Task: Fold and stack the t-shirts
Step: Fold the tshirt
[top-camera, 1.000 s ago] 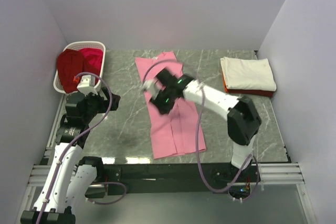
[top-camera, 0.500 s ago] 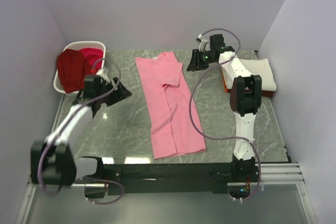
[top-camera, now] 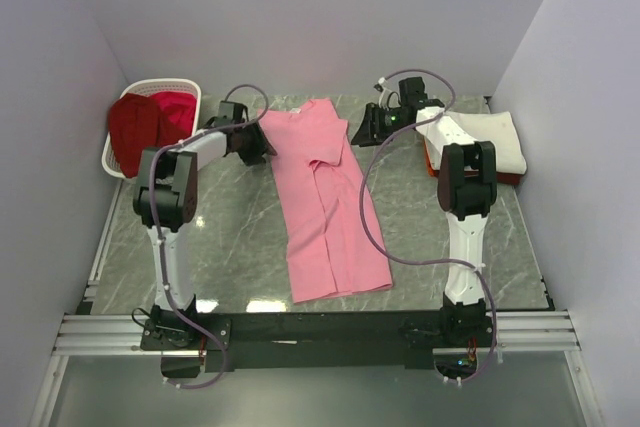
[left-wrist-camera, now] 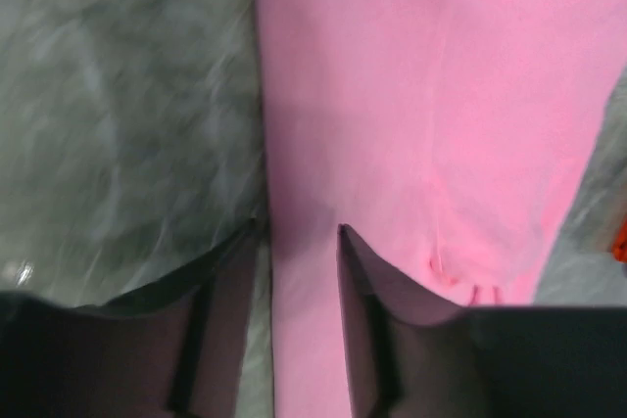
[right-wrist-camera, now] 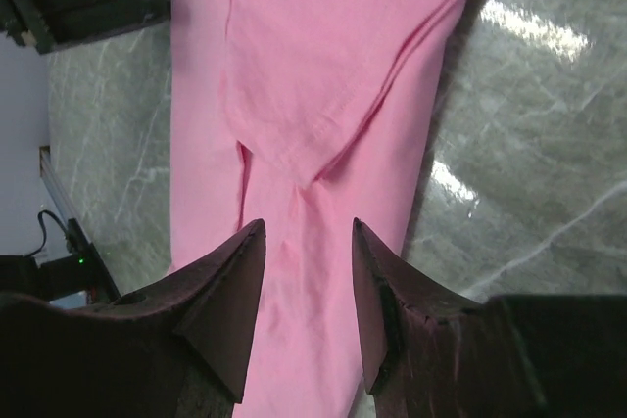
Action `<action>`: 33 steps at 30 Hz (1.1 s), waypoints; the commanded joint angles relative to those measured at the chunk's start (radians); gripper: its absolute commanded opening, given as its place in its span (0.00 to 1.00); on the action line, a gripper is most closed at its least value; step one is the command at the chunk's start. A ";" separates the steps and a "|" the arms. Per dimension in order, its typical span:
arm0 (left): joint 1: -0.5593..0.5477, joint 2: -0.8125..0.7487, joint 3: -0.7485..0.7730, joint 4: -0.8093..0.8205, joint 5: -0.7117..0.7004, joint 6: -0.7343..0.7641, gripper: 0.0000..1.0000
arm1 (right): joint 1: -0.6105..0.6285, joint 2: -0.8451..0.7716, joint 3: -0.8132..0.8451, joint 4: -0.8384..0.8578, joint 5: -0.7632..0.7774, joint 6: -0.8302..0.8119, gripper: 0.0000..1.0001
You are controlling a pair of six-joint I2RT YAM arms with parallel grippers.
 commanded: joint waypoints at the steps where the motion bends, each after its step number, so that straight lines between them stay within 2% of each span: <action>1: -0.025 0.084 0.123 -0.117 -0.099 0.018 0.41 | -0.023 -0.081 -0.014 0.038 -0.052 0.011 0.48; 5: -0.038 0.152 0.229 -0.197 -0.165 0.041 0.27 | -0.025 -0.076 -0.006 0.029 -0.051 0.005 0.48; 7: -0.038 0.166 0.238 -0.200 -0.191 0.049 0.13 | -0.025 -0.072 -0.003 0.027 -0.049 0.010 0.48; 8: -0.038 0.166 0.244 -0.194 -0.202 0.054 0.10 | -0.026 -0.070 -0.003 0.029 -0.046 0.011 0.48; 10: -0.038 0.177 0.267 -0.194 -0.227 0.069 0.05 | -0.025 -0.064 0.003 0.036 -0.040 0.020 0.48; 12: -0.036 0.192 0.330 -0.207 -0.256 0.093 0.04 | -0.023 -0.052 0.022 0.046 -0.025 0.034 0.48; 15: -0.034 0.264 0.445 -0.246 -0.229 0.119 0.05 | -0.017 -0.006 0.054 0.076 0.003 0.074 0.48; 17: -0.034 0.281 0.493 -0.264 -0.193 0.133 0.08 | -0.010 0.022 0.078 0.092 0.036 0.120 0.48; 18: -0.033 0.275 0.491 -0.261 -0.172 0.147 0.12 | -0.003 0.046 0.101 0.110 0.059 0.141 0.49; 19: -0.034 0.260 0.481 -0.252 -0.172 0.155 0.29 | 0.001 0.057 0.111 0.125 0.081 0.160 0.49; 20: -0.033 0.237 0.426 -0.214 -0.175 0.161 0.36 | 0.006 0.066 0.118 0.142 0.110 0.216 0.49; 21: -0.033 0.177 0.392 -0.192 -0.204 0.173 0.48 | 0.009 0.086 0.121 0.188 0.163 0.255 0.49; 24: -0.031 0.039 0.268 -0.126 -0.266 0.213 0.62 | 0.012 0.121 0.120 0.274 0.278 0.431 0.50; 29: -0.031 -0.177 0.091 -0.066 -0.273 0.280 0.64 | 0.018 0.215 0.242 0.303 0.323 0.562 0.49; 33: -0.033 -0.434 -0.085 -0.026 -0.230 0.323 0.65 | 0.021 0.305 0.341 0.283 0.345 0.626 0.49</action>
